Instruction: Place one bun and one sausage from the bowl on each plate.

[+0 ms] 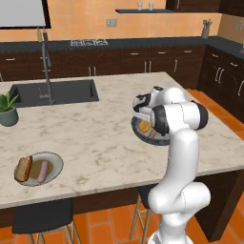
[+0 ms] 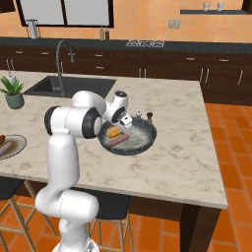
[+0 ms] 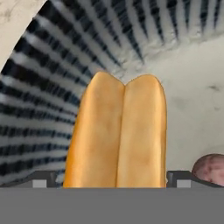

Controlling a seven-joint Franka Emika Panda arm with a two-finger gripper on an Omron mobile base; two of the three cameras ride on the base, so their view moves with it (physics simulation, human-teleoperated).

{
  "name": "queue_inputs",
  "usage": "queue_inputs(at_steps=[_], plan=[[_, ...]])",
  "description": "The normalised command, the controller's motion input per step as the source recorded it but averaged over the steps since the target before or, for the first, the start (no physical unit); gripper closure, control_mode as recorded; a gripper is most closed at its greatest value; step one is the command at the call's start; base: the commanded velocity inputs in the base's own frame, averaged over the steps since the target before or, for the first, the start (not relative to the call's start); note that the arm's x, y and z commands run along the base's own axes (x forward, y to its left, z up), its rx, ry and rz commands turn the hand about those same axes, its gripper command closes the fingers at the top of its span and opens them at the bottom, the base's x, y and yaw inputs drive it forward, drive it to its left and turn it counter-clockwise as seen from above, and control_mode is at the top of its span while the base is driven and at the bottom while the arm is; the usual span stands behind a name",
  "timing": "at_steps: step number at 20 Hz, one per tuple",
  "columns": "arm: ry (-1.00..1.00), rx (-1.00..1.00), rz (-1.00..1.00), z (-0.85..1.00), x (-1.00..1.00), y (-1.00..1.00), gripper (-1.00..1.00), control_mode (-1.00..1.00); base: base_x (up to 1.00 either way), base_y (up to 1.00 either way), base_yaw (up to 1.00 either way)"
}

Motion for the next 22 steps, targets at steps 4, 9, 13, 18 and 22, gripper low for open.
queue_inputs(at_steps=[4,9,13,18,22], plan=[[0.04,0.0,0.0,-0.26,0.0,0.0,-1.0,-1.0,0.0,0.0,0.0],[0.03,0.0,0.0,-0.16,0.0,0.0,1.0,-1.0,0.0,0.0,0.0],[0.0,0.0,0.0,0.0,0.0,0.0,1.0,-1.0,0.0,0.0,0.0],[0.0,0.0,0.0,0.07,-0.09,-0.09,1.0,-1.0,0.0,0.0,0.0],[-0.03,0.0,0.0,0.73,-0.38,-0.14,1.0,-1.0,0.0,0.0,0.0]])
